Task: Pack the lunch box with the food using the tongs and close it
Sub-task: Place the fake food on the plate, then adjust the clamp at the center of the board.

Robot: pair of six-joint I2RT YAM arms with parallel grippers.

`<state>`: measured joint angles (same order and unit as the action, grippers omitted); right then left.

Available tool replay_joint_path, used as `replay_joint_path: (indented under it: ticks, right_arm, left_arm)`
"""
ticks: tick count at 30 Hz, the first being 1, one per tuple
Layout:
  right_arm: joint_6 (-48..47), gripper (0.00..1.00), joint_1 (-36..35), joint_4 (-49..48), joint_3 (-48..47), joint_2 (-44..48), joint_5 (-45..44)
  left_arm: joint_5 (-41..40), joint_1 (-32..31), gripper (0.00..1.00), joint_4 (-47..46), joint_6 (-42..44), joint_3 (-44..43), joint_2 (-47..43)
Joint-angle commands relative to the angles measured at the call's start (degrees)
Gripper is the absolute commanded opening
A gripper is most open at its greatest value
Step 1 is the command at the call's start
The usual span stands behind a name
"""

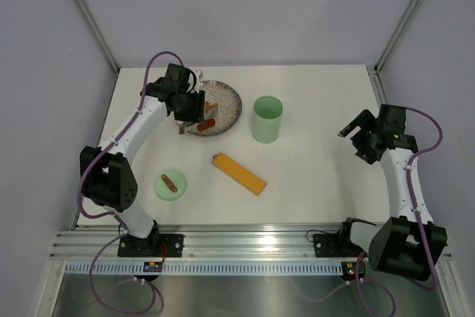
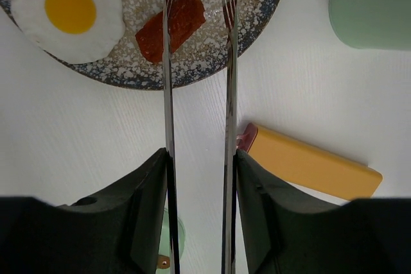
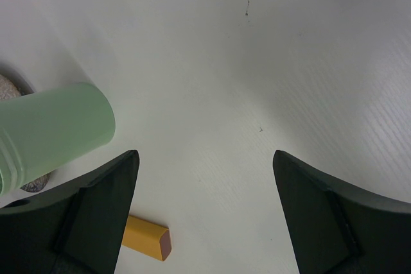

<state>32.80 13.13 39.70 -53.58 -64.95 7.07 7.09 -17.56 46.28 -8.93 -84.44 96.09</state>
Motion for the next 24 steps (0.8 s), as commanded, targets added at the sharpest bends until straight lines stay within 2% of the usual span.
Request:
replay_joint_path:
  ticks: [1,6,9,15,20,24]
  right_arm:
    - [-1.0,0.93,-0.1,-0.7,-0.4,1.2,0.9]
    - [-0.9,0.93,-0.1,-0.8,-0.2,1.1,0.9]
    - [-1.0,0.93,-0.1,-0.8,-0.2,1.1,1.1]
    - [-1.1,0.93,-0.1,-1.1,0.1,1.1,1.5]
    - [-1.0,0.93,-0.1,-2.2,0.8,0.3,2.1]
    - [-0.9,0.93,-0.1,-2.7,1.0,-0.2,2.3]
  left_arm:
    - [-3.1,-0.2,0.47,0.0,0.5,-3.1,-4.8]
    - [-6.8,-0.2,0.47,1.0,0.7,-2.3,-6.5]
    - [-14.3,0.3,0.47,1.3,-0.1,-1.5,-8.2]
    - [-20.0,9.6,0.46,-4.7,-4.5,5.6,-12.9]
    - [-19.0,16.9,0.47,-11.3,-5.8,10.5,-13.0]
    - [-17.7,20.9,0.47,-16.8,-6.9,12.7,-9.4]
